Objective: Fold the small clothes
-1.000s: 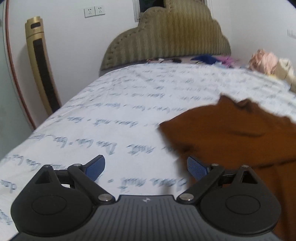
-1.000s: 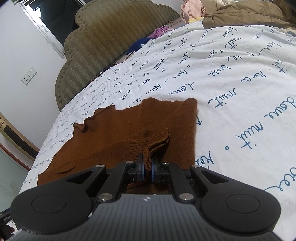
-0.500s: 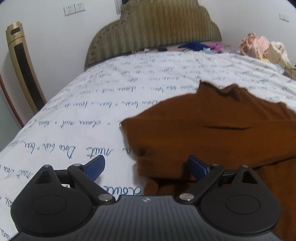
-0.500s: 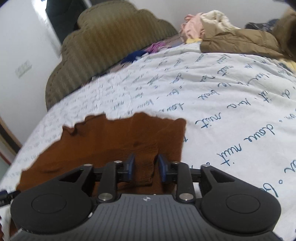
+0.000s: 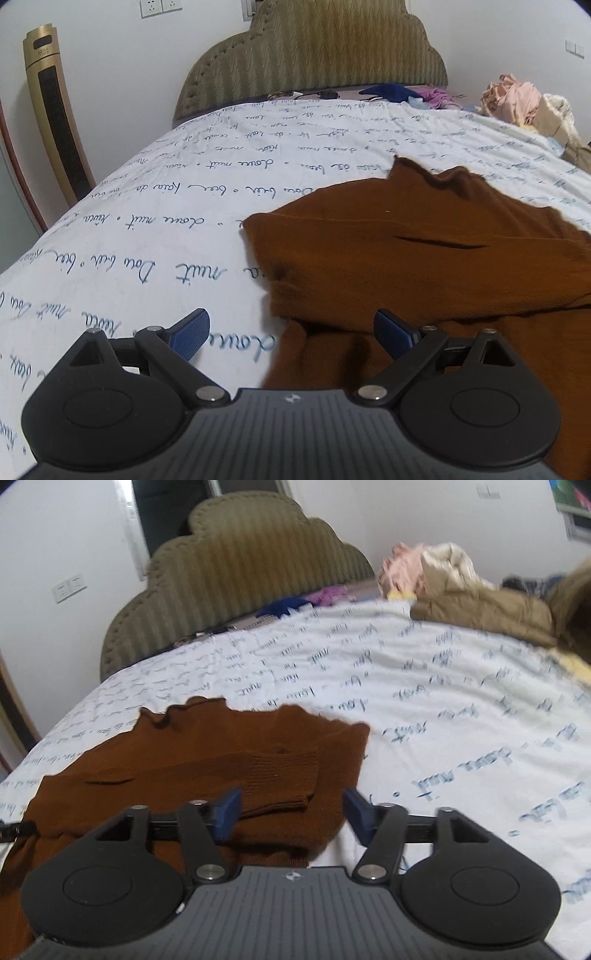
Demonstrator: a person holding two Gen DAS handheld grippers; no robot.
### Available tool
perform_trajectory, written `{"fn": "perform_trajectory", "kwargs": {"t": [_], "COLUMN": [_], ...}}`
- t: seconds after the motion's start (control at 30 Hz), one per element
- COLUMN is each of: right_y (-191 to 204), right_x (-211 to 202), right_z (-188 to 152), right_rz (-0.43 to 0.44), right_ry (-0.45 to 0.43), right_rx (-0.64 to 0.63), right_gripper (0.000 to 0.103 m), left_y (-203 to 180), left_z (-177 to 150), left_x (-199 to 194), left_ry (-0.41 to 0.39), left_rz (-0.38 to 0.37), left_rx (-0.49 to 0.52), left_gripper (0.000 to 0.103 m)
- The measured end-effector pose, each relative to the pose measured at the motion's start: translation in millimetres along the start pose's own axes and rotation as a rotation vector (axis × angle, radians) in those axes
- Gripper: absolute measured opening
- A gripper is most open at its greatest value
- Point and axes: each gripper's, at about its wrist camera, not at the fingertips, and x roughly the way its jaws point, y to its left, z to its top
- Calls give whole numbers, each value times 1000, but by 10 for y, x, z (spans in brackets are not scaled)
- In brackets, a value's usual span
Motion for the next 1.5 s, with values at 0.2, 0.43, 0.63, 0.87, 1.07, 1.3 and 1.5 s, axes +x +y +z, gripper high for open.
{"fn": "perform_trajectory", "kwargs": {"t": [0.2, 0.43, 0.63, 0.87, 1.07, 1.3, 1.5], "right_y": [72, 95, 17, 105, 273, 229, 230], "right_x": [-403, -449, -450, -466, -445, -454, -457], "right_z": [-51, -418, -749, -857, -996, -1004, -1006], "right_rz": [57, 151, 152, 105, 18, 30, 31], "right_ry": [10, 160, 183, 138, 88, 75, 75], "right_rx": [-131, -115, -38, -73, -174, -166, -171], "right_gripper": [98, 102, 103, 103, 103, 103, 103], "left_y": [-196, -376, -361, -414, -407, -411, -403], "left_z": [-191, -437, -518, -597, -632, -648, -655], "left_x": [-225, -123, -115, -119, -120, -137, -143], "left_ry": [-1, 46, 21, -17, -33, -42, -42], "left_rz": [-50, -55, -50, -12, -13, -7, -8], "left_rx": [7, 28, 12, 32, 23, 23, 17], "left_gripper": [96, 96, 99, 102, 103, 103, 103]}}
